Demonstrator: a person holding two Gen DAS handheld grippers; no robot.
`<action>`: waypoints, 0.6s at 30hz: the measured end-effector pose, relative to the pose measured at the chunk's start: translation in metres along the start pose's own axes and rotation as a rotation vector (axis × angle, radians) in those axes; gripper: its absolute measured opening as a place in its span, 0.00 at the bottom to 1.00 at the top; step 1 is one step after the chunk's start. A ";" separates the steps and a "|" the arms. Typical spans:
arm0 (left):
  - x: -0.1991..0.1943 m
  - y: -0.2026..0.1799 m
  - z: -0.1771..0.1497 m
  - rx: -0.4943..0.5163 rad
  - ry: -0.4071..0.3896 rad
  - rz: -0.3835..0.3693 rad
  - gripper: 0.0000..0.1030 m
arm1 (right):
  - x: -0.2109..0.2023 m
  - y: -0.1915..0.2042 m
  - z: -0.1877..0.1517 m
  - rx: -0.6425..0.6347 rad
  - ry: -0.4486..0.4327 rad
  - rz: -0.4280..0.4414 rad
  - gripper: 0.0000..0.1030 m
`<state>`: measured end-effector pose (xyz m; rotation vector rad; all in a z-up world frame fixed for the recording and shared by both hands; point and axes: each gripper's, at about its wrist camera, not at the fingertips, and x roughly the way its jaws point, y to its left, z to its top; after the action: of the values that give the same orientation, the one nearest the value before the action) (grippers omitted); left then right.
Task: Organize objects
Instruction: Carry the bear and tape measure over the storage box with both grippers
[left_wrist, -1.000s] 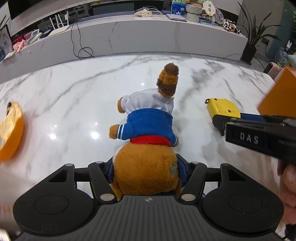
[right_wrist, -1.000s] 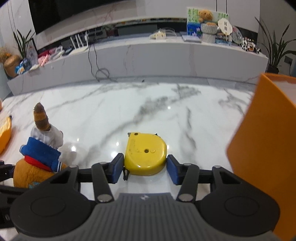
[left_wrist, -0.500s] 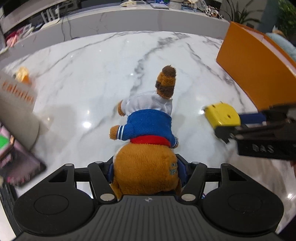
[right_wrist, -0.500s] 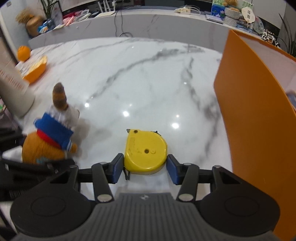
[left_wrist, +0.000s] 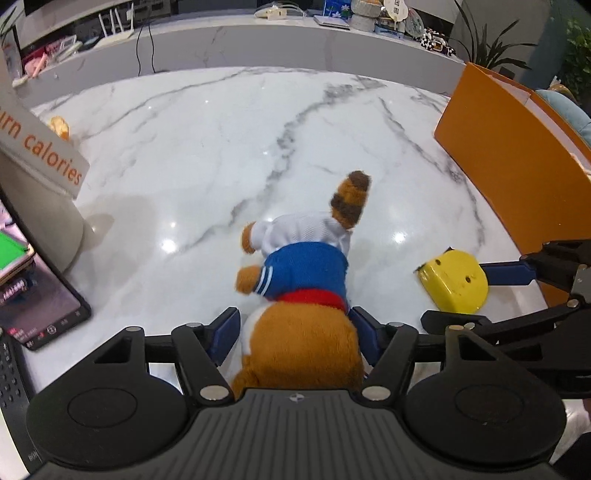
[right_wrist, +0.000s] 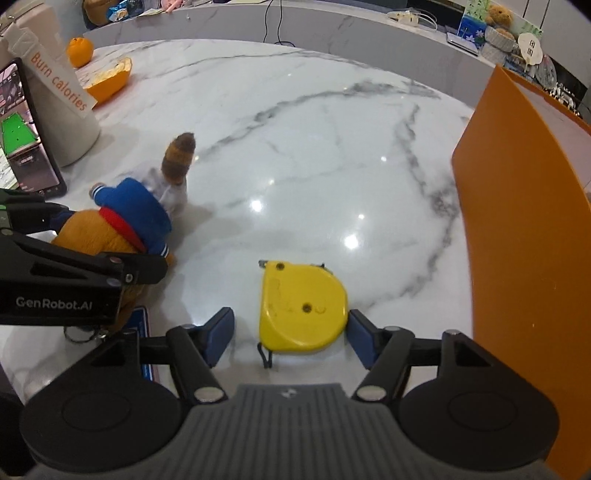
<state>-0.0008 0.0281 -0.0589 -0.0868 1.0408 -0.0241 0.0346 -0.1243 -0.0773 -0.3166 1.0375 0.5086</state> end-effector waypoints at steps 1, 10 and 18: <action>0.000 0.000 0.000 0.001 -0.007 0.001 0.75 | 0.000 0.000 0.001 0.004 -0.004 -0.003 0.67; 0.007 -0.012 0.002 0.058 -0.009 0.055 0.73 | 0.006 -0.002 0.004 0.033 -0.016 -0.021 0.65; 0.005 -0.018 0.001 0.067 0.006 0.065 0.69 | 0.002 -0.001 0.003 0.021 -0.020 -0.021 0.50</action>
<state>0.0031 0.0099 -0.0609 0.0078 1.0472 -0.0001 0.0377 -0.1232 -0.0777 -0.3027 1.0187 0.4810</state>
